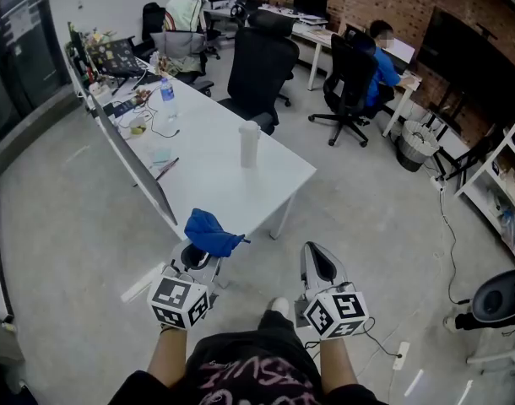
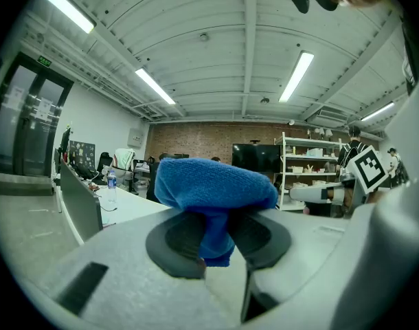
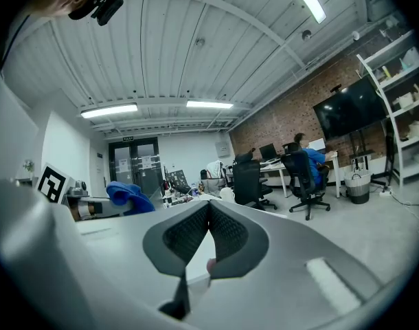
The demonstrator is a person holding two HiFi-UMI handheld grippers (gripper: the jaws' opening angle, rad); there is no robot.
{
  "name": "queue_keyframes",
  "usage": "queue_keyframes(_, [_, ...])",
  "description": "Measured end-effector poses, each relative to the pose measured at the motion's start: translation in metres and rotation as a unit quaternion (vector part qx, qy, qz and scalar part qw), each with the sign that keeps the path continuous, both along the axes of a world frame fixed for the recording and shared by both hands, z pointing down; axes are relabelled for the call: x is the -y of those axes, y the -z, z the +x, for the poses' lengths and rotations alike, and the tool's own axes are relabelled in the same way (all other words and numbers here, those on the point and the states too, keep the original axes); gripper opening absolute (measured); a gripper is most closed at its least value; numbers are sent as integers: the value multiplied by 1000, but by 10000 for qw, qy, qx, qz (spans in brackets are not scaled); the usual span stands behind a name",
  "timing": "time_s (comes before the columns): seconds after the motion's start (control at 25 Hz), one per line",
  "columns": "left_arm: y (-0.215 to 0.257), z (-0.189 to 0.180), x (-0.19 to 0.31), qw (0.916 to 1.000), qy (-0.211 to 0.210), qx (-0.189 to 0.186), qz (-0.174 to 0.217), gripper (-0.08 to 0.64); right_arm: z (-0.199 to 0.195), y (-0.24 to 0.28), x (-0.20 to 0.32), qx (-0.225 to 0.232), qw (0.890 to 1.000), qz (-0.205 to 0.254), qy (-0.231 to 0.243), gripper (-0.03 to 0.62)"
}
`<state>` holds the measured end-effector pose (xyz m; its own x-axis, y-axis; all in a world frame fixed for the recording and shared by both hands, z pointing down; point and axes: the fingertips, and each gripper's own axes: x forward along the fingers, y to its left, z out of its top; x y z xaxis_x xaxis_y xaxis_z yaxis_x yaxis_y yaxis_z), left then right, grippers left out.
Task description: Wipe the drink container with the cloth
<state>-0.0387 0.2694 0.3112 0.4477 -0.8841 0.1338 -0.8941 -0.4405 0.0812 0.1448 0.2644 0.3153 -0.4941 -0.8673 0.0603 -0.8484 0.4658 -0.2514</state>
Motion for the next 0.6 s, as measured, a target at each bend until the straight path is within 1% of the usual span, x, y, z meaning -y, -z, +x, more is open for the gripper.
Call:
queue_keyframes(0.28, [-2, -2, 4, 10000, 5, 7, 4, 95, 2, -3, 5, -2, 10000, -7, -21, 2])
queue_keyframes(0.6, [-1, 11, 15, 10000, -49, 42, -5, 95, 14, -4, 17, 3, 10000, -33, -42, 2])
